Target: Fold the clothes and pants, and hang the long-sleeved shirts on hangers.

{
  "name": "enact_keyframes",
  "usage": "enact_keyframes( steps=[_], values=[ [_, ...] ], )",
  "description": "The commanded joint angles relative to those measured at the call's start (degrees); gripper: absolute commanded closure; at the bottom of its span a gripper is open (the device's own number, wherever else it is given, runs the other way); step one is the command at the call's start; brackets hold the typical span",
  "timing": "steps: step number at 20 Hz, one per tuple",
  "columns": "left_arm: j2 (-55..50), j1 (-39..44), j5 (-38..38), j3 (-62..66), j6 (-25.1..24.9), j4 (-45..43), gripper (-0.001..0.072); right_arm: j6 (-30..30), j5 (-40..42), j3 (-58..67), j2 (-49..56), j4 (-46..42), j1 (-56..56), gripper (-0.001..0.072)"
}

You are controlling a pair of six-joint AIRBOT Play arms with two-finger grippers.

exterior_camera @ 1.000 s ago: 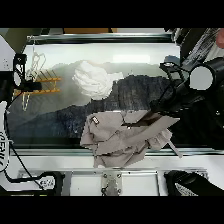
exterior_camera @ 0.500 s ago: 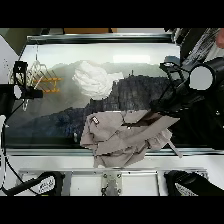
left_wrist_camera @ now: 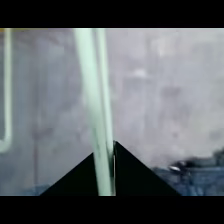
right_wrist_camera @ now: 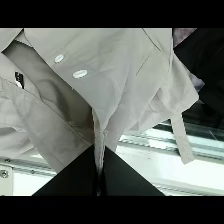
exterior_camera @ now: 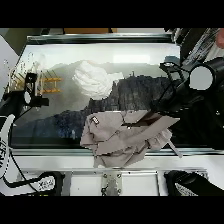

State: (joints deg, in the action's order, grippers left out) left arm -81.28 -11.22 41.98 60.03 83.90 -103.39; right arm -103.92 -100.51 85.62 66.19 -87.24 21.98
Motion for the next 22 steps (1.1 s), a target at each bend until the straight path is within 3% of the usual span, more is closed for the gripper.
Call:
enact_keyframes(
  steps=[1, 16, 17, 18, 19, 22],
  values=[
    [-2.1, -0.07, -1.4, -0.02, 0.13, -0.09, 0.0695, -0.02, 0.0, -0.02, 0.02, 0.02, 0.0, 0.0697],
    [-6.29, -1.25, -2.05, -0.02, 0.11, -0.02, 0.0693, -0.02, 0.0, -0.02, 0.02, 0.02, 0.0, 0.0697],
    [-6.29, -1.2, -1.92, -0.02, 0.11, 0.0, 0.0655, -0.02, 0.0, -0.02, 0.02, 0.02, 0.0, 0.0696],
    [-6.29, -1.2, -1.97, -0.02, 0.13, 0.0, 0.0428, -0.02, 0.0, -0.02, 0.04, 0.02, 0.0, 0.0696],
    [-6.29, -1.2, -1.86, -0.02, 0.13, -0.02, 0.033, -0.02, 0.0, -0.02, 0.02, 0.02, 0.0, 0.0697],
    [-6.27, -1.2, -1.55, 0.0, 0.13, -0.04, 0.032, -0.02, 0.0, -0.02, 0.02, 0.02, 0.0, 0.0696]
  ],
)
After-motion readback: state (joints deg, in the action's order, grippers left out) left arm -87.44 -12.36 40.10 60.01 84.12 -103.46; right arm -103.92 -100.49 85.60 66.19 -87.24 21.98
